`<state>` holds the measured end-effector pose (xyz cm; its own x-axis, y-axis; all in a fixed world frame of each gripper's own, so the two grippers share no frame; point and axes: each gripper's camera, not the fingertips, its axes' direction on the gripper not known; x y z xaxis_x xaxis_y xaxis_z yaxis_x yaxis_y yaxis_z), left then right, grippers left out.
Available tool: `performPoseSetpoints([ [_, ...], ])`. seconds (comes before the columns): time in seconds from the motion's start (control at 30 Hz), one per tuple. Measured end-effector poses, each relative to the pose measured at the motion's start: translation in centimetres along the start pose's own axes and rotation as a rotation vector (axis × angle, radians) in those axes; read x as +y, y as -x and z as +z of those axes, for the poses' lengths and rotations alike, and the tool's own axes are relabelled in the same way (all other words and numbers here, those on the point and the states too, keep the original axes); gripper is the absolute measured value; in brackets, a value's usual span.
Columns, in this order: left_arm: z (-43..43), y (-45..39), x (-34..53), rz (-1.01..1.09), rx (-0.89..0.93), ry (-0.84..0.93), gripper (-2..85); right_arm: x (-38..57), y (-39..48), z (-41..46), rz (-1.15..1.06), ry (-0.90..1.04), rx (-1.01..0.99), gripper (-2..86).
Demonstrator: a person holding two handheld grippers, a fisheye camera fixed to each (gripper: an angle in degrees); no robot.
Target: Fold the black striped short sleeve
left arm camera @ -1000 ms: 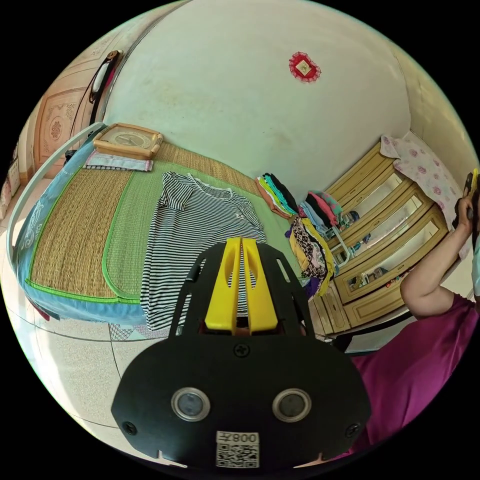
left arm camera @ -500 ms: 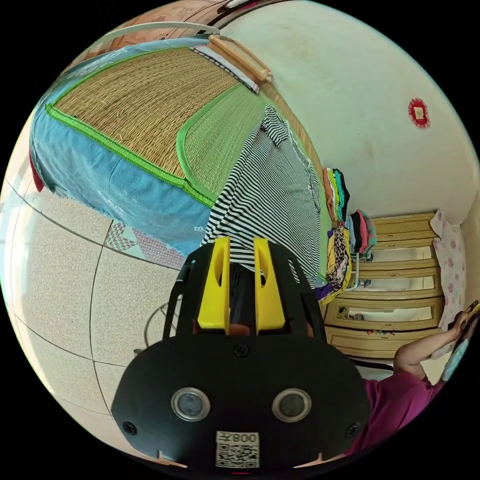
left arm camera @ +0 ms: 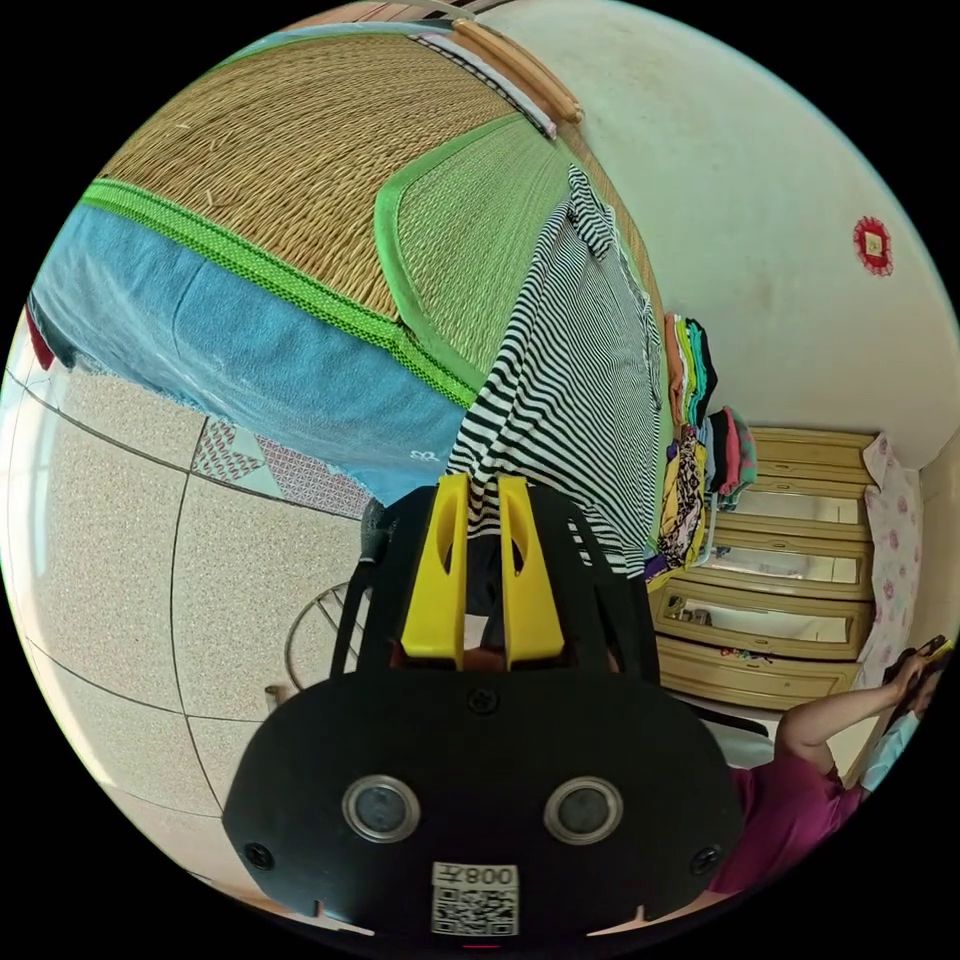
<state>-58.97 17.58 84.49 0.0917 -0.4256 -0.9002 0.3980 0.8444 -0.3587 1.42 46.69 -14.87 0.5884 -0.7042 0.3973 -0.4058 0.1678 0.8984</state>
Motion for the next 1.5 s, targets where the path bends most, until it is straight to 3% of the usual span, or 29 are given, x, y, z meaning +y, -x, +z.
performPoseSetpoints([
  [0.2,-2.6,0.2,0.5,0.076,0.109,-0.052,1.1,1.3,-3.7,-0.5,0.023,0.020,0.015,0.0],
  [0.4,-4.1,2.2,0.9,0.043,0.137,-0.068,0.7,5.5,-11.4,-6.2,0.101,0.116,0.398,0.1],
  [0.57,-4.0,2.6,0.8,0.041,0.122,-0.049,0.7,18.0,-24.3,-16.2,0.455,0.356,0.874,0.7],
  [0.67,-4.1,2.3,0.5,0.047,0.101,-0.035,0.6,27.7,-31.0,-22.6,0.773,0.483,1.019,1.9],
  [0.93,-4.2,1.1,-0.3,0.050,0.036,-0.001,0.6,46.0,-42.5,-32.1,1.301,0.607,0.898,9.5],
  [1.2,-3.7,0.7,-0.3,0.018,-0.006,0.019,0.6,50.5,-47.7,-36.8,1.378,0.412,0.734,9.9],
  [1.5,-3.6,0.2,0.0,0.010,-0.003,0.012,0.7,53.2,-50.2,-41.1,1.405,0.334,0.611,2.3],
])
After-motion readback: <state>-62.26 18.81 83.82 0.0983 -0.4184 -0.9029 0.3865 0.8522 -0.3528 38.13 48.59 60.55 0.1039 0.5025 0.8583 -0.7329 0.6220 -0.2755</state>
